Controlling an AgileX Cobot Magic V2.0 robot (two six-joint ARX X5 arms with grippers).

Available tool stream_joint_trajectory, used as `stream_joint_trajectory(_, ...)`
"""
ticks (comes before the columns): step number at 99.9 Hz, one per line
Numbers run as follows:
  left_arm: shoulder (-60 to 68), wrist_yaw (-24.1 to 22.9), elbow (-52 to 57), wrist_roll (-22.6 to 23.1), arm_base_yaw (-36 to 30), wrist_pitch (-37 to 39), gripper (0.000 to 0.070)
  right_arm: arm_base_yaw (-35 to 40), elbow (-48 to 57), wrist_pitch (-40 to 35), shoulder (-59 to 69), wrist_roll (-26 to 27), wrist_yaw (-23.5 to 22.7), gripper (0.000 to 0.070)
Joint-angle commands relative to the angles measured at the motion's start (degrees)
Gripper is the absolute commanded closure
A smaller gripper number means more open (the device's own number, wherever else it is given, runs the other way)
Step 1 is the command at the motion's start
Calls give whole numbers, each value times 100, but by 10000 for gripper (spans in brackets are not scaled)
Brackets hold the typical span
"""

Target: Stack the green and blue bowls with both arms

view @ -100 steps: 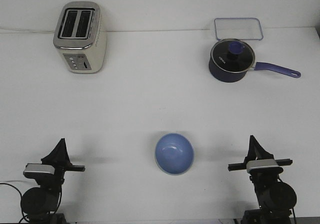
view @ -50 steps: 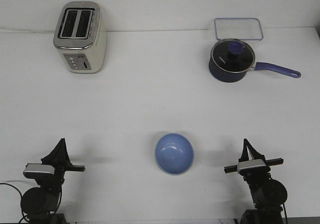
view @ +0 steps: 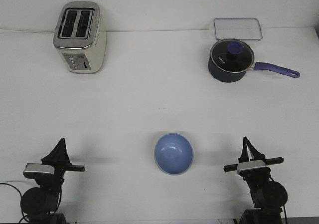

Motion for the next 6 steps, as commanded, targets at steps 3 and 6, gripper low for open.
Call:
stream_joint_trajectory(3, -4, 26, -107, 7, -4, 57, 685, -13, -9, 85, -2, 2, -4, 700)
stream_joint_trajectory(6, -4, 26, -107, 7, -4, 57, 686, -13, -9, 85, 0, 2, -4, 700)
